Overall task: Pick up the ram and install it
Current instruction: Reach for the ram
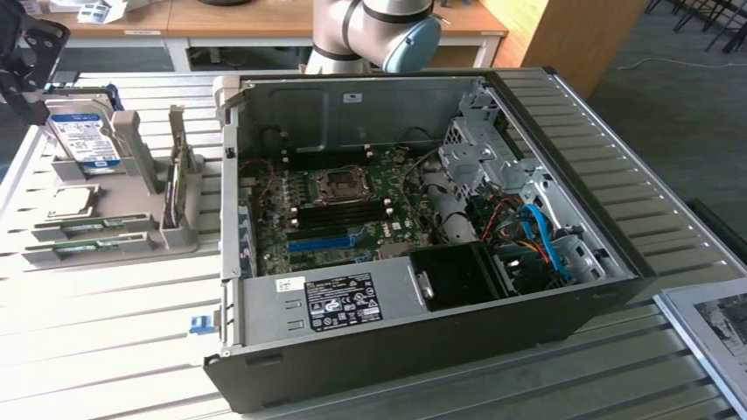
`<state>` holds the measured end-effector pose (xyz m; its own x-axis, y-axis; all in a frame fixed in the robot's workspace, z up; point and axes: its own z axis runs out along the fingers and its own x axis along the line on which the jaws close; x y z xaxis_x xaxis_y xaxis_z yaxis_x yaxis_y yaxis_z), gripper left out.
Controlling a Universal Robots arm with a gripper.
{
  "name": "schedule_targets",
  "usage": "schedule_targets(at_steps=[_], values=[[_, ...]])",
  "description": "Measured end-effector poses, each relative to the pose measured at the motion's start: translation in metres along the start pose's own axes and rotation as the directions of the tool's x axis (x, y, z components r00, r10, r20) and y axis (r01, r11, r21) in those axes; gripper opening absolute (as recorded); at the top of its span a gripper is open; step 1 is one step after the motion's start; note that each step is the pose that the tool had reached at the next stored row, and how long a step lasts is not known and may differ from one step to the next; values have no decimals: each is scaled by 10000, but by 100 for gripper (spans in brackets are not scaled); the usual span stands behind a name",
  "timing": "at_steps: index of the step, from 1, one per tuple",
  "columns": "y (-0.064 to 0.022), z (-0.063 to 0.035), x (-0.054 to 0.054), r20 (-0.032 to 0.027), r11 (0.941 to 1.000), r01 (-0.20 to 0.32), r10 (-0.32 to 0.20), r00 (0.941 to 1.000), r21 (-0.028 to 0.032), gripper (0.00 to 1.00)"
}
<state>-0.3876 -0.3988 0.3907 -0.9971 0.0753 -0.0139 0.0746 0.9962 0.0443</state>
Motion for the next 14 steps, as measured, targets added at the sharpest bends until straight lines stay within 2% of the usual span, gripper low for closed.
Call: schedule_targets(at_steps=[6,14], values=[[-4,0,47,0,10000,15,-15,10000,30,10],[-13,-2,123,0,10000,45,-45,10000,32,10]])
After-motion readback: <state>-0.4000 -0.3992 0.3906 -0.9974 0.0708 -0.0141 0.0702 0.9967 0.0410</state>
